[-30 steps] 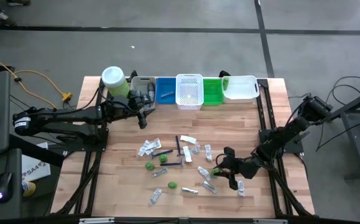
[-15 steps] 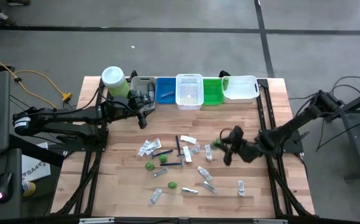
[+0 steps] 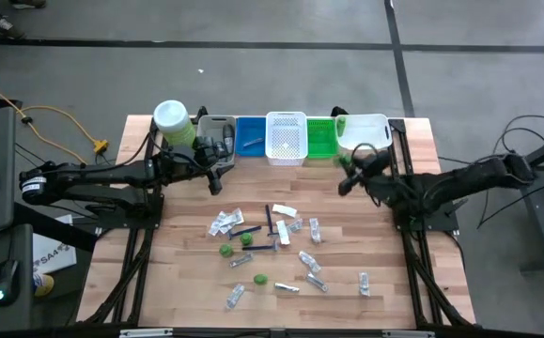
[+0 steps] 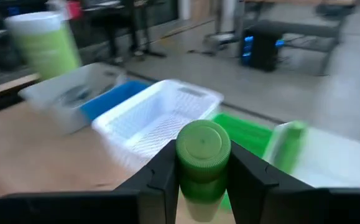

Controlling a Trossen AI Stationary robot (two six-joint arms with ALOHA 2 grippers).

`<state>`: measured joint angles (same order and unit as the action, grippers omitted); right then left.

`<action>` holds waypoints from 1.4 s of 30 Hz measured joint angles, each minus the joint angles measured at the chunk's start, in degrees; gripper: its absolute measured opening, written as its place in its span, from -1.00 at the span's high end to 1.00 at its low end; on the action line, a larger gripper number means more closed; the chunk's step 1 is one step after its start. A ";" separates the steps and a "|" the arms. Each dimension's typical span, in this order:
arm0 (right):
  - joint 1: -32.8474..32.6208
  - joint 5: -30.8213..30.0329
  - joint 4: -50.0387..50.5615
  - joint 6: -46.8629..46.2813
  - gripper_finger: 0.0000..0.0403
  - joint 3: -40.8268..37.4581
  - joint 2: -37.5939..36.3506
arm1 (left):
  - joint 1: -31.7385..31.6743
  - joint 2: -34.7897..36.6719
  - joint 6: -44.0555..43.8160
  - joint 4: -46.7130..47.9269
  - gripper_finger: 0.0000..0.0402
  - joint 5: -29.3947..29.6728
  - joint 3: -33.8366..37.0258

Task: Pick & Place Travel size toiletries
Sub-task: Put the green shampoo into the right white bin

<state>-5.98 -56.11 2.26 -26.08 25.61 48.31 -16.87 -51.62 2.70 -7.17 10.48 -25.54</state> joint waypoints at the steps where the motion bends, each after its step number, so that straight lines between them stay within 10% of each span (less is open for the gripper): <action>1: 1.72 0.01 -0.34 0.89 0.54 0.00 -0.47 | -0.01 0.00 0.00 0.05 0.10 0.00 0.00; 22: 34.61 9.97 -2.47 1.88 0.55 0.00 6.03 | -0.01 0.00 -0.48 0.03 0.10 0.00 0.00; 42: 49.81 25.54 -22.49 7.75 0.55 0.00 26.46 | 0.01 -0.02 -0.46 0.06 0.10 0.00 0.00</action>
<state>43.83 -30.58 -20.23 -18.33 25.61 74.77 -16.86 -51.63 2.24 -7.11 10.48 -25.54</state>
